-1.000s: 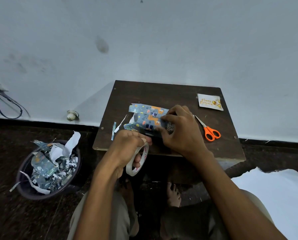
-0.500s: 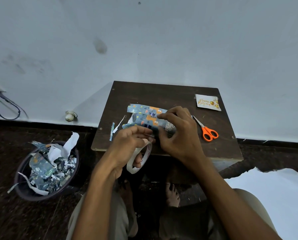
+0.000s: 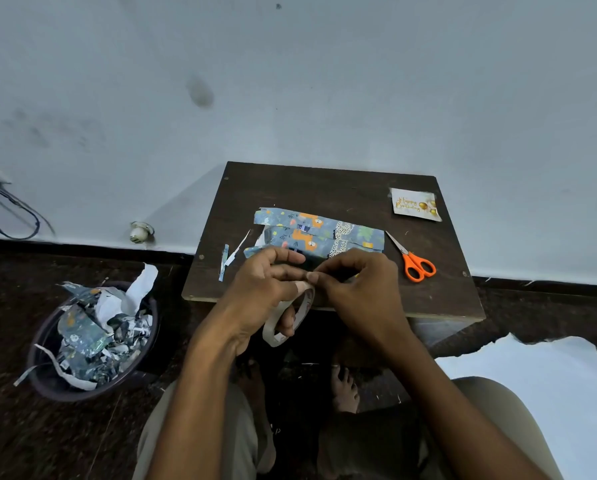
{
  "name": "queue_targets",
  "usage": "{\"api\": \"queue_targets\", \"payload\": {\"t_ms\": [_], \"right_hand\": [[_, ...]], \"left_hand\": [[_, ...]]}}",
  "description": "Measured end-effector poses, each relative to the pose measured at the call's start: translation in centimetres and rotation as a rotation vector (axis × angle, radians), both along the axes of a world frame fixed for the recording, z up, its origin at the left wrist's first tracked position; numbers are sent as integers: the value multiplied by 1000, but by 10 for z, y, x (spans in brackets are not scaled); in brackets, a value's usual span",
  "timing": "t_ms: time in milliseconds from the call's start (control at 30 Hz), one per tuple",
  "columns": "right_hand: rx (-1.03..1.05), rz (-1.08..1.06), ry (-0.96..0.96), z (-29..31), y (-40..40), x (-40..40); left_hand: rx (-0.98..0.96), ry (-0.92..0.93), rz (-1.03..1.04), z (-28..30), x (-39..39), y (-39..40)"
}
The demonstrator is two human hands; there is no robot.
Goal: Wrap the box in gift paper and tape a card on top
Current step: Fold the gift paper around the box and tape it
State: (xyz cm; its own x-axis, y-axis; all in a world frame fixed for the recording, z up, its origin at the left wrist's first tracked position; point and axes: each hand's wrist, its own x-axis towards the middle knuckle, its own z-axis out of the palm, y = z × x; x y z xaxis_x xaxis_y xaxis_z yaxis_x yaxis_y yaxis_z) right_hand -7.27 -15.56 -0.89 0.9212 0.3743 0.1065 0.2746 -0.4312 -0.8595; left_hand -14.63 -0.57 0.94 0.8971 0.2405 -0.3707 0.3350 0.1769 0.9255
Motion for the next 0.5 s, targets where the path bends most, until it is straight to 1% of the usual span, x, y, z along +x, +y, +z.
{"api": "queue_targets", "payload": {"t_ms": [133, 233, 367, 433, 500], "right_hand": [[25, 6, -113, 0, 0, -2], [30, 20, -140, 1, 0, -3], [109, 28, -157, 3, -2, -3], [191, 42, -143, 6, -4, -5], [254, 37, -54, 9, -6, -7]], "left_hand": [[50, 15, -9, -1, 0, 2], [108, 8, -7, 0, 0, 0], [266, -10, 22, -2, 2, -2], [328, 18, 1, -4, 3, -4], [320, 13, -30, -6, 3, -4]]}}
